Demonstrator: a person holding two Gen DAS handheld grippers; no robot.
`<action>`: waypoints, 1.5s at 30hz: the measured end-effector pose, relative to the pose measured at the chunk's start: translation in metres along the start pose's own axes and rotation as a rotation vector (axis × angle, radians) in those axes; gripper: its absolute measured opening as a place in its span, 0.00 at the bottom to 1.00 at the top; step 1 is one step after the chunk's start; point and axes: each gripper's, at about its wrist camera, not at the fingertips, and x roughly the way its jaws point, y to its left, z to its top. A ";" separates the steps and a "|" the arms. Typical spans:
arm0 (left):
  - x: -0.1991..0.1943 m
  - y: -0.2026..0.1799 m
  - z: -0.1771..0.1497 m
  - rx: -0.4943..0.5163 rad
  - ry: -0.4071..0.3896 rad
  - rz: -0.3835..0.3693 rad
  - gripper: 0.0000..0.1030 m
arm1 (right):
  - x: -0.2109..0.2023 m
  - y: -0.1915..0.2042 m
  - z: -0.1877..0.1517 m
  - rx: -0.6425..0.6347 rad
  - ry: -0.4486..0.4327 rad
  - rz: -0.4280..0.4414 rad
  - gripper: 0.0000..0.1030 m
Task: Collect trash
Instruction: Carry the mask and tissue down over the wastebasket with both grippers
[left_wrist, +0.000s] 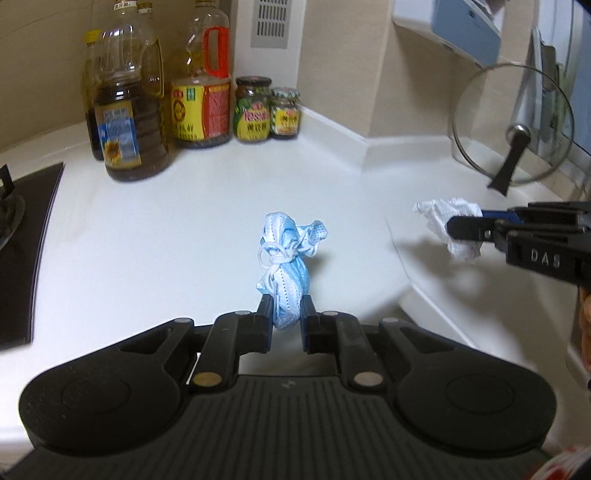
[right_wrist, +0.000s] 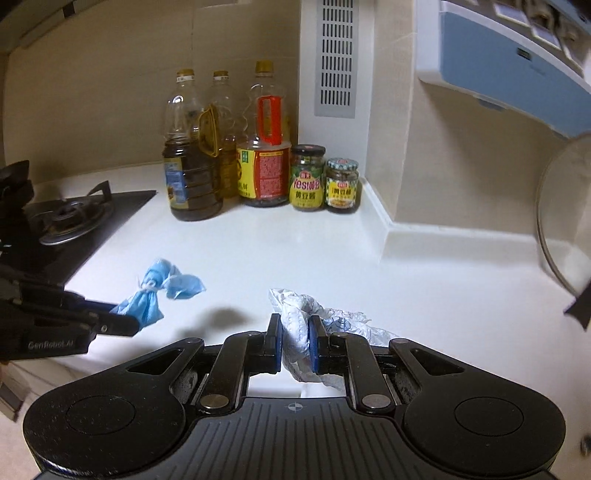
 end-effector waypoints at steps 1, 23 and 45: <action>-0.003 -0.002 -0.005 0.000 0.007 -0.005 0.12 | -0.007 0.001 -0.005 0.010 0.001 0.000 0.14; -0.019 0.013 -0.116 0.082 0.209 -0.199 0.12 | -0.071 0.103 -0.100 0.285 0.129 -0.039 0.14; 0.038 0.006 -0.171 0.005 0.396 -0.155 0.12 | -0.010 0.102 -0.188 0.009 0.330 0.068 0.14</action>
